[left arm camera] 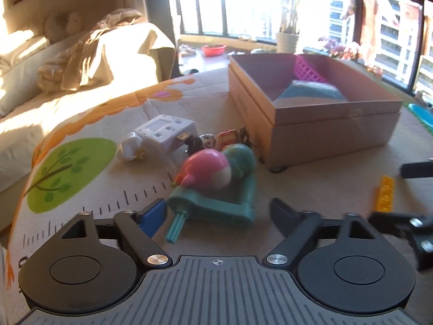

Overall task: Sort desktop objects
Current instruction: 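Grasp the green toy with the left tool while the right tool holds the Lego brick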

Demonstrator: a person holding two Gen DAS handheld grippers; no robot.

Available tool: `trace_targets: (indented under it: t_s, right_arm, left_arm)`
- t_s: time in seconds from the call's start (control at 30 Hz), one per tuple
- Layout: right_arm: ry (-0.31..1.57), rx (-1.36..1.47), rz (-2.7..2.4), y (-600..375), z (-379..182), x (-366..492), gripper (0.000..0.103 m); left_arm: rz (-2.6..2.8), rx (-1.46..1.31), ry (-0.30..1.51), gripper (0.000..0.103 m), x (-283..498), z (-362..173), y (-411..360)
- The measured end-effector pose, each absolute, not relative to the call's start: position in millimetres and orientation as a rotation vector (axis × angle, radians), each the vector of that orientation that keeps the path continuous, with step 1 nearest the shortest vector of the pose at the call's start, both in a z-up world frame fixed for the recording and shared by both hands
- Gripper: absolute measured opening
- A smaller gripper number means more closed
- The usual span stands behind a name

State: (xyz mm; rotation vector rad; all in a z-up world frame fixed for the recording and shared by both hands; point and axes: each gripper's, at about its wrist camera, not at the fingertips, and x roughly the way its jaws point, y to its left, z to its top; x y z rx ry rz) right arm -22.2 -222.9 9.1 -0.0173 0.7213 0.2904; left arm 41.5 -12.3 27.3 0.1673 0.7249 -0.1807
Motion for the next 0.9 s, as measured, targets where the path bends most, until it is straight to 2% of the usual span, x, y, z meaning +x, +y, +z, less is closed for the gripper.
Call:
trace_targets:
  t_s: [0.3, 0.37, 0.4, 0.47, 0.53, 0.57, 0.8, 0.83, 0.9]
  right_arm:
    - [0.679, -0.168, 0.354, -208.4, 11.6, -33.9, 0.102]
    - [0.687, -0.168, 0.366, -207.7, 12.0, -31.0, 0.094]
    - [0.699, -0.165, 0.373, -207.3, 11.5, -28.4, 0.087]
    - [0.704, -0.143, 0.386, -208.3, 12.1, -25.8, 0.081]
    - [0.703, -0.141, 0.382, -207.6, 13.7, -25.5, 0.066]
    - [0.705, -0.138, 0.383, -207.5, 14.8, -25.6, 0.064]
    - [0.714, -0.144, 0.365, -210.9, 16.4, -33.9, 0.064]
    - [0.714, -0.146, 0.363, -212.0, 17.1, -35.5, 0.064]
    - [0.71, -0.151, 0.364, -215.4, 19.6, -39.8, 0.064]
  left_arm:
    - [-0.329, 0.165, 0.757, 0.072, -2.8, 32.8, -2.7]
    - [-0.361, 0.174, 0.764, 0.073, -14.9, 32.8, -3.7]
    - [-0.365, 0.183, 0.763, 0.074, -19.2, 32.7, -4.6]
    - [-0.369, 0.196, 0.756, 0.08, -23.1, 30.4, -7.0]
    - [-0.351, 0.196, 0.755, 0.084, -20.3, 27.9, -8.4]
    - [-0.339, 0.189, 0.757, 0.085, -17.7, 27.3, -8.9]
    - [-0.311, 0.187, 0.755, 0.084, -5.3, 27.1, -22.9]
    - [-0.308, 0.19, 0.752, 0.079, -5.0, 27.5, -24.7]
    - [-0.311, 0.209, 0.741, 0.077, -7.0, 29.2, -27.7]
